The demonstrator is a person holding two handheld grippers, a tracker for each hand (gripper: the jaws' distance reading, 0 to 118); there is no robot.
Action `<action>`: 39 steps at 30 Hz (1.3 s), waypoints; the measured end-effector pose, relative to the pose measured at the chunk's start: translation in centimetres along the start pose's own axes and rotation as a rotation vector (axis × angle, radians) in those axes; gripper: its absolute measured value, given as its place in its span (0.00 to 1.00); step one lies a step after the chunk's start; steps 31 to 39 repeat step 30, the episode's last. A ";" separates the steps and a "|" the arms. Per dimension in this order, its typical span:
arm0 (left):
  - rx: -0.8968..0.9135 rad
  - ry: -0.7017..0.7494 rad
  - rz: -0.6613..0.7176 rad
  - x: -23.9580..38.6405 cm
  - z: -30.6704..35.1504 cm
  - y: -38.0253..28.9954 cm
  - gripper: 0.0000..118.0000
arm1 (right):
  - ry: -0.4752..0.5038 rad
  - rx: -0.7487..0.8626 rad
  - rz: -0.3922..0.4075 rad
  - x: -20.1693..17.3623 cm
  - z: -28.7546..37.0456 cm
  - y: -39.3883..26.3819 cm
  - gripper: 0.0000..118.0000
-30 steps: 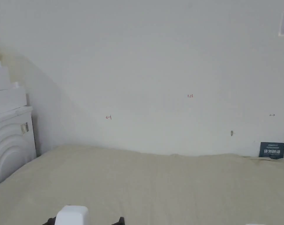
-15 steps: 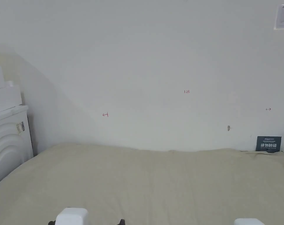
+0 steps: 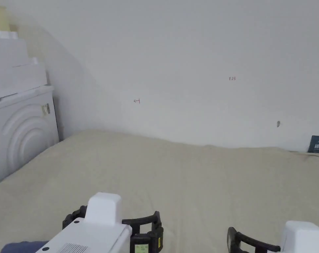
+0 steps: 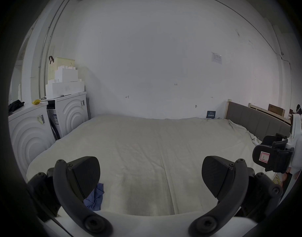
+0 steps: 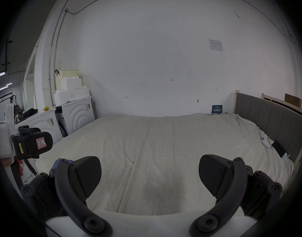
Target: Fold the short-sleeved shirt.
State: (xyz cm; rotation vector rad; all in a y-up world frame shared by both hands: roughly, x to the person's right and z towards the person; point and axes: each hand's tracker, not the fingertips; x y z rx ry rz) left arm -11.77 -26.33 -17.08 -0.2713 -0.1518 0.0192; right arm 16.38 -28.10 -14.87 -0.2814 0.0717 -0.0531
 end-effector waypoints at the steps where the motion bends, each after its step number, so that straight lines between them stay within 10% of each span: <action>1: -0.001 -0.005 0.002 0.0 0.0 0.0 1.00 | 0.002 -0.003 -0.002 0.1 0.0 0.0 0.96; 39: -0.027 -0.019 0.023 -0.2 -0.8 -0.4 1.00 | 0.004 -0.022 -0.007 0.4 -0.5 -0.4 0.96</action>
